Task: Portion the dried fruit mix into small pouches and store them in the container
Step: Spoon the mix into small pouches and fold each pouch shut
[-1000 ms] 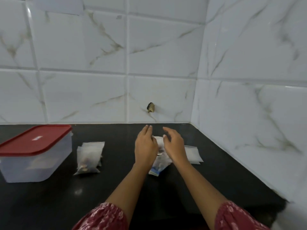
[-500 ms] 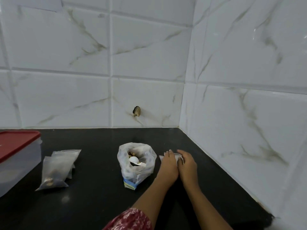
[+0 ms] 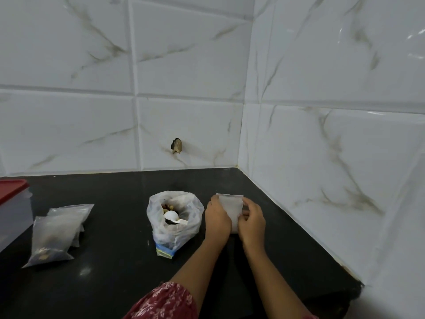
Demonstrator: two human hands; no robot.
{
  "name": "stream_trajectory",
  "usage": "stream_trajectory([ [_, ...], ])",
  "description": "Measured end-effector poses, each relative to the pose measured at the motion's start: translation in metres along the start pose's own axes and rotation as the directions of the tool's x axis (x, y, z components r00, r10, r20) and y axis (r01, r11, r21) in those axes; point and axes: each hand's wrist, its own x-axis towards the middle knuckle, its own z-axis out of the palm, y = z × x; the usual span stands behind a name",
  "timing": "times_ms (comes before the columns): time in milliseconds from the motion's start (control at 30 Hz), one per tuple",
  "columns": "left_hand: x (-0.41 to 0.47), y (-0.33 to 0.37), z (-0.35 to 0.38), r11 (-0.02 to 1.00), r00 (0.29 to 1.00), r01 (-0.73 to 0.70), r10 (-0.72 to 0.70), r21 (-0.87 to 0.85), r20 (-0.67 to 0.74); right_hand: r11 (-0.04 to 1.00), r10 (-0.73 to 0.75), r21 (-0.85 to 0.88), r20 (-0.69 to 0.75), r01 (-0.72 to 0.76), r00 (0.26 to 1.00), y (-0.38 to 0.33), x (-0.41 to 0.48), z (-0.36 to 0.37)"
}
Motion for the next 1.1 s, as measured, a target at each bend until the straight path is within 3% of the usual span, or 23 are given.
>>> stream_trajectory([
  [100,-0.002,0.004,-0.010,0.991,0.997,-0.072,0.072,-0.115,-0.003,0.996,-0.021,0.090,-0.001,0.021,1.000,-0.003,-0.003,-0.005],
  [200,-0.001,0.008,-0.028,0.981,0.990,-0.142,0.142,-0.131,-0.015,0.993,-0.098,0.063,0.037,0.095,0.994,-0.007,-0.004,-0.006],
  [367,0.005,0.009,-0.064,0.957,0.962,-0.271,0.267,-0.099,-0.057,0.928,-0.328,-0.178,0.034,0.329,0.944,-0.028,-0.008,0.003],
  [500,0.005,0.008,-0.092,0.950,0.950,-0.307,0.303,-0.057,-0.073,0.855,-0.426,-0.324,0.003,0.404,0.905,-0.057,-0.012,0.008],
  [667,0.003,-0.004,-0.131,0.924,0.923,-0.383,0.382,-0.008,-0.053,0.729,-0.562,-0.395,0.119,0.558,0.818,-0.089,-0.018,0.018],
  [767,0.002,-0.012,-0.155,0.918,0.918,-0.395,0.394,-0.029,-0.031,0.731,-0.566,-0.291,0.248,0.618,0.786,-0.102,-0.025,0.024],
  [1000,0.003,-0.030,-0.198,0.945,0.918,-0.303,0.255,0.124,0.302,0.711,-0.549,-0.122,0.519,0.693,0.655,-0.118,-0.045,0.032],
  [1100,0.003,-0.041,-0.204,0.965,0.907,-0.250,0.203,0.085,0.368,0.712,-0.483,-0.139,0.615,0.689,0.623,-0.115,-0.048,0.039],
])
